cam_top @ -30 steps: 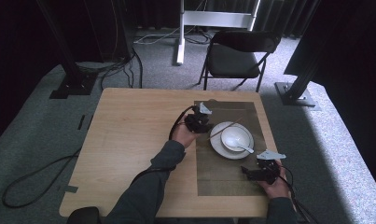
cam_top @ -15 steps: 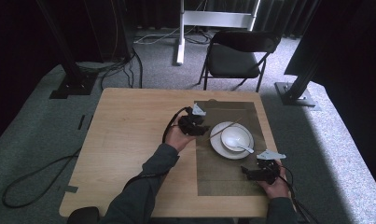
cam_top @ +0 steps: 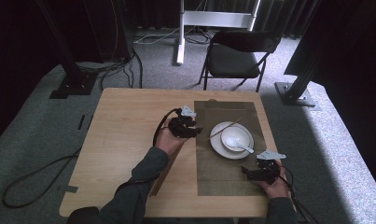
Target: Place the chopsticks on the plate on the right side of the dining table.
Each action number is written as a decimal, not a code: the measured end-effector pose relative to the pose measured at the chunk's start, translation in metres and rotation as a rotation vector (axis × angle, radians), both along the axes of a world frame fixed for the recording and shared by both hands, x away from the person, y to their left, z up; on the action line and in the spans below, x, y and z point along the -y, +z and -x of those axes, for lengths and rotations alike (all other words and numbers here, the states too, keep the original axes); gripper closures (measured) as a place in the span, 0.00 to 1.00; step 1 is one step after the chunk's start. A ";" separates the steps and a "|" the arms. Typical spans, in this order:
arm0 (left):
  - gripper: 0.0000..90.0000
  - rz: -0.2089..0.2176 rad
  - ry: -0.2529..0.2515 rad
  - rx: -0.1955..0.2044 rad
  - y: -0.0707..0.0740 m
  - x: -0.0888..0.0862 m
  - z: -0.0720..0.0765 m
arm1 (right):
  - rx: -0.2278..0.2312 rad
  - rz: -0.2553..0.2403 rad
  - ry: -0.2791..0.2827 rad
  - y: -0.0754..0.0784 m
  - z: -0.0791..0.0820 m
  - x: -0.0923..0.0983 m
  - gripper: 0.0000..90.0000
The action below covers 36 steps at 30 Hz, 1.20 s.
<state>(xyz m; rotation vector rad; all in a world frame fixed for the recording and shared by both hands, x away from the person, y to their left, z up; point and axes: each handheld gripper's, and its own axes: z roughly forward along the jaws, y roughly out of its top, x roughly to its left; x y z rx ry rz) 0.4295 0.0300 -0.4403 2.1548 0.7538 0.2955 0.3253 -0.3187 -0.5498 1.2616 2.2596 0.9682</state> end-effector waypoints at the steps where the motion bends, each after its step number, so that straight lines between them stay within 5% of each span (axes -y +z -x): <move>1: 0.63 0.000 0.000 0.000 0.000 0.000 0.000 | 0.000 0.000 0.000 0.000 0.000 0.000 0.13; 17: 0.61 0.020 0.037 0.016 0.000 -0.031 0.023 | 0.000 0.000 0.000 0.000 0.000 0.000 0.13; 36: 0.61 -0.018 0.068 0.027 -0.010 -0.057 0.042 | 0.001 0.001 0.001 0.000 0.000 0.000 0.13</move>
